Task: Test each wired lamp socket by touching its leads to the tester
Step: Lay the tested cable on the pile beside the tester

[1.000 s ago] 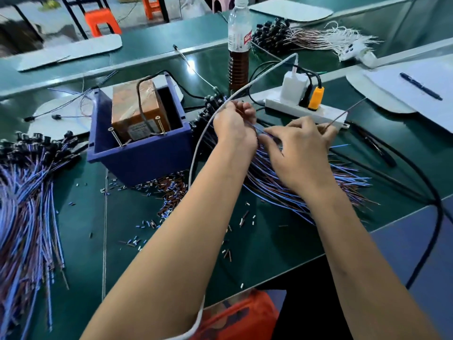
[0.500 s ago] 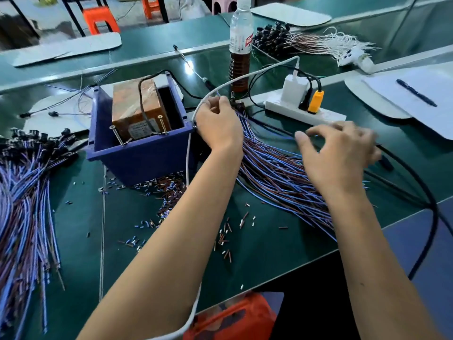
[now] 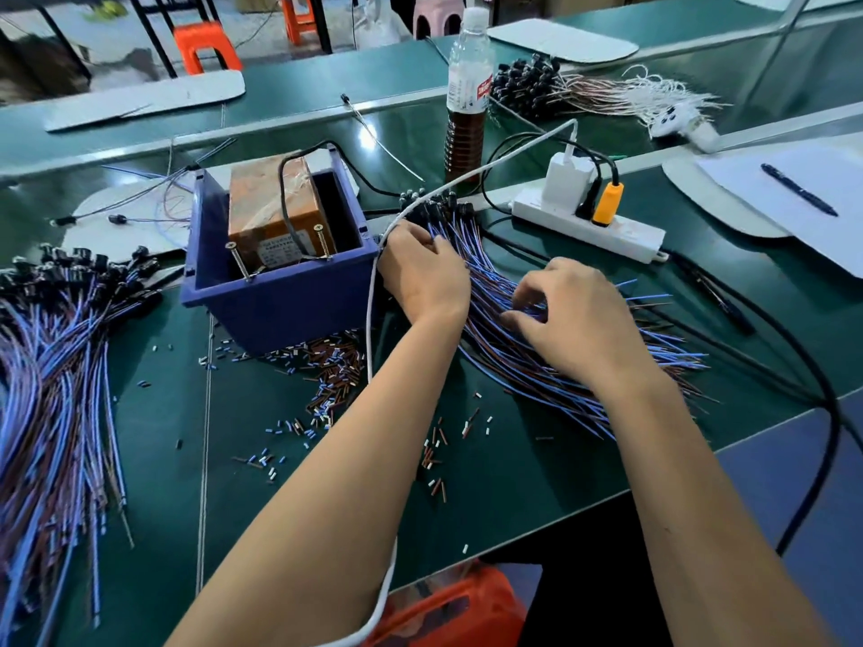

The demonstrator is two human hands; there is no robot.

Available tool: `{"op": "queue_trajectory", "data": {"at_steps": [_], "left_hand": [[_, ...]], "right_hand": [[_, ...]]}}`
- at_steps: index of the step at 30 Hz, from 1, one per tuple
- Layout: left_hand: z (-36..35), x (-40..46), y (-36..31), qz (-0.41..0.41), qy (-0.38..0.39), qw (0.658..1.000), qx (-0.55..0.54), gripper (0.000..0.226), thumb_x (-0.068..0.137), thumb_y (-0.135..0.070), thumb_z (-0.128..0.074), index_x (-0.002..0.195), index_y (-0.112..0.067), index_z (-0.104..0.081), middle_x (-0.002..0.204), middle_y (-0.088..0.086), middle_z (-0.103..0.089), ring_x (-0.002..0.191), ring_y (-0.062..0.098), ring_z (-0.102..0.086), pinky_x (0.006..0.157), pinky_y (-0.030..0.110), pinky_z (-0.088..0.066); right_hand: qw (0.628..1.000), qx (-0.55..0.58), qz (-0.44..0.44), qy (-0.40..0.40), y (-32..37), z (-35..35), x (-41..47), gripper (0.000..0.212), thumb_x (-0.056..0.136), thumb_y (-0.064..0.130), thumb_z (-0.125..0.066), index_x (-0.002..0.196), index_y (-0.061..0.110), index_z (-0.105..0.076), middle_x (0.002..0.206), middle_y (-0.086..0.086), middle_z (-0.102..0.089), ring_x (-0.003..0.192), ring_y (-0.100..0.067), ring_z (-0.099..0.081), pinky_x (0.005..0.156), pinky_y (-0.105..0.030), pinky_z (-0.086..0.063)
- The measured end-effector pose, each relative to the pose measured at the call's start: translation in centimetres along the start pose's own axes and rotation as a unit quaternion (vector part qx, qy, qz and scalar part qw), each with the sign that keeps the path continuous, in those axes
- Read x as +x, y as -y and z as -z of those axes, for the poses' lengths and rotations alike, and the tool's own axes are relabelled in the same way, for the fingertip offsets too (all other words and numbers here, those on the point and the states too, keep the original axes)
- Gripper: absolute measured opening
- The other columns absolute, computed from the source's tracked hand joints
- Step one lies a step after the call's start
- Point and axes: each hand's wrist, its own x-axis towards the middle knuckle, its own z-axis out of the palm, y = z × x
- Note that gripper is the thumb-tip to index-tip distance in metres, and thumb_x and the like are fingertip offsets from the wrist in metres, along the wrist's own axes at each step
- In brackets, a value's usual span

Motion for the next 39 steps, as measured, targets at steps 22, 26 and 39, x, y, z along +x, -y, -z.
{"op": "queue_trajectory", "data": {"at_steps": [22,26,39], "left_hand": [[14.6,-1.1,0.6,0.029,0.414,0.904,0.104,0.022,0.099,-0.024,-0.067,0.081,-0.012,-0.068,0.066,0.002,-0.069,0.041,0.008,-0.047,0.042,0.018,-0.038],[22.6,0.9,2.3,0.03,0.28,0.95,0.131,0.028,0.095,-0.02,-0.068,0.068,-0.017,-0.066,0.06,-0.002,-0.068,0.045,0.007,-0.049,0.053,0.021,-0.04],[34.4,8.1,9.9,0.046,-0.163,0.874,0.456,0.048,0.092,-0.048,-0.07,0.115,-0.007,-0.061,0.118,0.02,-0.065,0.111,0.043,-0.063,0.085,0.047,-0.051]], "right_hand": [[0.95,0.257,0.096,-0.148,10.7,0.4,1.4,0.009,0.087,0.022,-0.076,0.079,0.02,-0.072,0.068,0.014,-0.067,0.062,-0.007,-0.063,0.063,-0.023,-0.051],[0.931,0.271,0.213,-0.12,17.1,-1.2,0.5,0.009,0.089,0.02,-0.077,0.081,0.017,-0.072,0.069,0.009,-0.067,0.06,-0.008,-0.06,0.063,-0.021,-0.049],[0.899,0.11,0.323,0.274,34.5,-14.4,-0.4,0.041,0.101,0.031,-0.061,0.131,0.006,-0.048,0.126,-0.017,-0.05,0.116,-0.04,-0.055,0.094,-0.048,-0.046]]}}
